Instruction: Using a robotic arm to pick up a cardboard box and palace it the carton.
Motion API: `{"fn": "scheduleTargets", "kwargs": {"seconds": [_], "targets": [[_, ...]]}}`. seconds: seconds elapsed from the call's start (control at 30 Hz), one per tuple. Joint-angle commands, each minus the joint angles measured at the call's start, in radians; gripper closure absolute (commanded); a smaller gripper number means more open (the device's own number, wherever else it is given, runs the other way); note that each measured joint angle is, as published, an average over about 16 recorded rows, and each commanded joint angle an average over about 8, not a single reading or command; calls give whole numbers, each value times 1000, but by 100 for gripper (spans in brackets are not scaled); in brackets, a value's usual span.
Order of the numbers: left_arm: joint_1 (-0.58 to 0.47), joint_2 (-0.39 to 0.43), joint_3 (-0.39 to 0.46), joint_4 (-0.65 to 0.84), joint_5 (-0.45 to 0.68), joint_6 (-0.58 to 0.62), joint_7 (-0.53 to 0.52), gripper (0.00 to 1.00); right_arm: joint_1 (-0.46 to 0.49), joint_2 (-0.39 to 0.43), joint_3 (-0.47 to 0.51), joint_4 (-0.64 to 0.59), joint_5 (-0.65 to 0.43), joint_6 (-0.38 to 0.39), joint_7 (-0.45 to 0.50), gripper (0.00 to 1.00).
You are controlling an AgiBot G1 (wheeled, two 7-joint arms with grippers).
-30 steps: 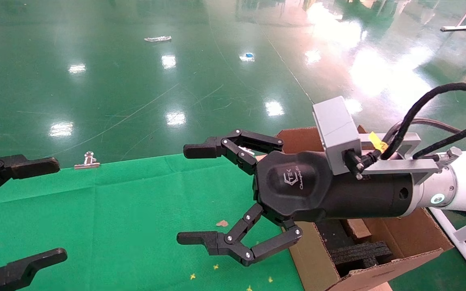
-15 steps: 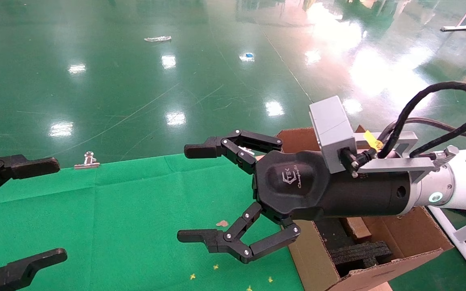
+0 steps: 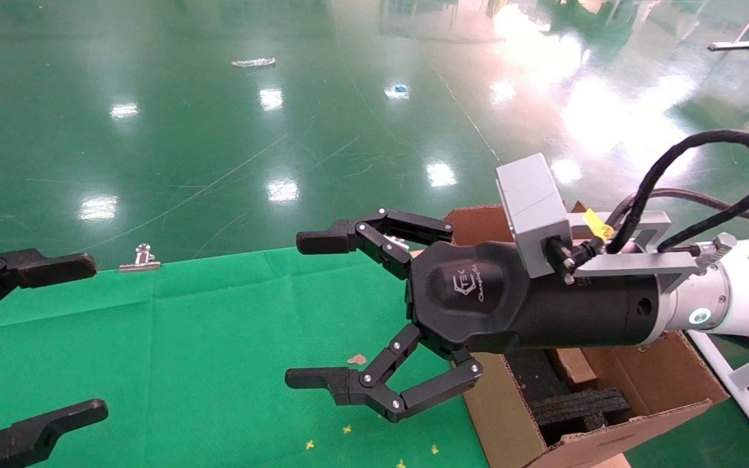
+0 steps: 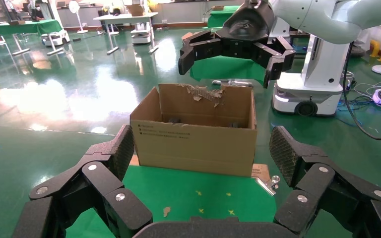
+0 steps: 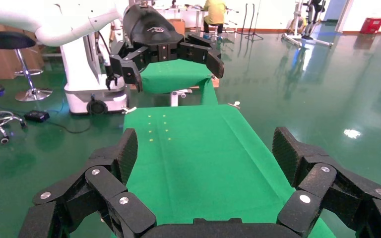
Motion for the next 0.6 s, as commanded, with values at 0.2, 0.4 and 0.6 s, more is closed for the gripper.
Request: {"fn": "scheduleTargets", "kwargs": {"seconds": [0.2, 0.4, 0.6], "targets": [[0, 0, 0, 0, 0, 0, 0, 0, 0, 0, -1, 0, 0, 0, 0, 0], [0, 0, 0, 0, 0, 0, 0, 0, 1, 0, -1, -1, -1, 1, 1, 0], [0, 0, 0, 0, 0, 0, 0, 0, 1, 0, -1, -1, -1, 1, 1, 0]]}}
